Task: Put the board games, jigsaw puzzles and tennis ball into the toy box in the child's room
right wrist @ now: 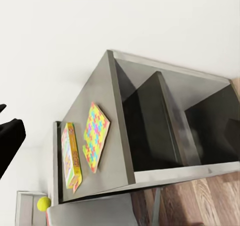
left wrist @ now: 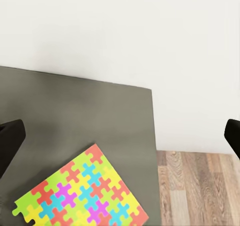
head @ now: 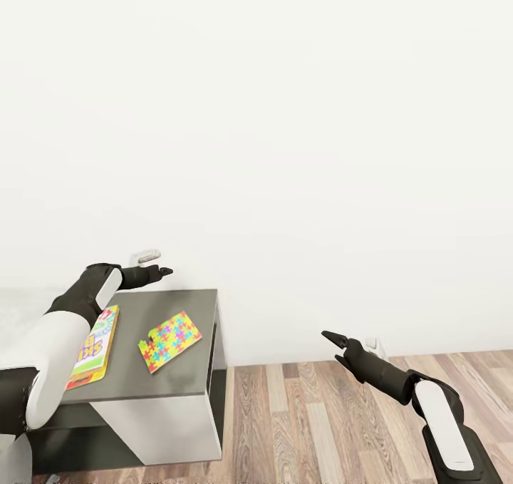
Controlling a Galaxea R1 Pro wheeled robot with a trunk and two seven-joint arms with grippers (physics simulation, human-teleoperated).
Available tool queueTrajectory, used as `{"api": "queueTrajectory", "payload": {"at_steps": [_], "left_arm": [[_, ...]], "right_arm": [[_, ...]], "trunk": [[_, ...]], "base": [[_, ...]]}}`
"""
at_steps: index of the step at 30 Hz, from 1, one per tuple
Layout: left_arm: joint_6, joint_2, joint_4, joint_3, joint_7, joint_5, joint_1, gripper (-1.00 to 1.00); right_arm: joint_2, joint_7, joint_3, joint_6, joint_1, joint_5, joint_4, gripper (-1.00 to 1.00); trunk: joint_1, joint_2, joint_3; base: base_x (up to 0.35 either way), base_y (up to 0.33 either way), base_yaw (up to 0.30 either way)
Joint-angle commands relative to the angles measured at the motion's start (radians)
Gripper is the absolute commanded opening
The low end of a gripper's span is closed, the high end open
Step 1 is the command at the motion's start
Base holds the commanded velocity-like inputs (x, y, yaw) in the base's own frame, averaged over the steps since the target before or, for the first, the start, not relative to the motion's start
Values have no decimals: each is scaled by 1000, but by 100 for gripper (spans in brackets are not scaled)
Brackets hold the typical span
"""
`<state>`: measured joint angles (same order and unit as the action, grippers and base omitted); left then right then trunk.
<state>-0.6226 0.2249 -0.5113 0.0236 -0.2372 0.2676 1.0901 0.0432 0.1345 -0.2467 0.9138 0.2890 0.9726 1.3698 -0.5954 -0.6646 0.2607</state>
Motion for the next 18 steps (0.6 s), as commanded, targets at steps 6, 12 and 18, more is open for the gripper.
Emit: {"api": "queueTrajectory", "payload": {"at_steps": [6,12,18], "left_arm": [[-10,-3,0,3,0,1,1,100],[-35,-6,0,3,4,-13,1,100],[-110,-7,0,5,7,-50,2,100]], "right_arm": [[0,10,-2,5,1,-9,0,100],[0,9,-3,5,1,-9,0,100],[1,10,-3,5,1,-9,0,100]], "trunk": [[0,-1,11],[0,-1,21],[0,-1,31]], "base": [[0,0,0],[0,0,0],[0,0,0]]}}
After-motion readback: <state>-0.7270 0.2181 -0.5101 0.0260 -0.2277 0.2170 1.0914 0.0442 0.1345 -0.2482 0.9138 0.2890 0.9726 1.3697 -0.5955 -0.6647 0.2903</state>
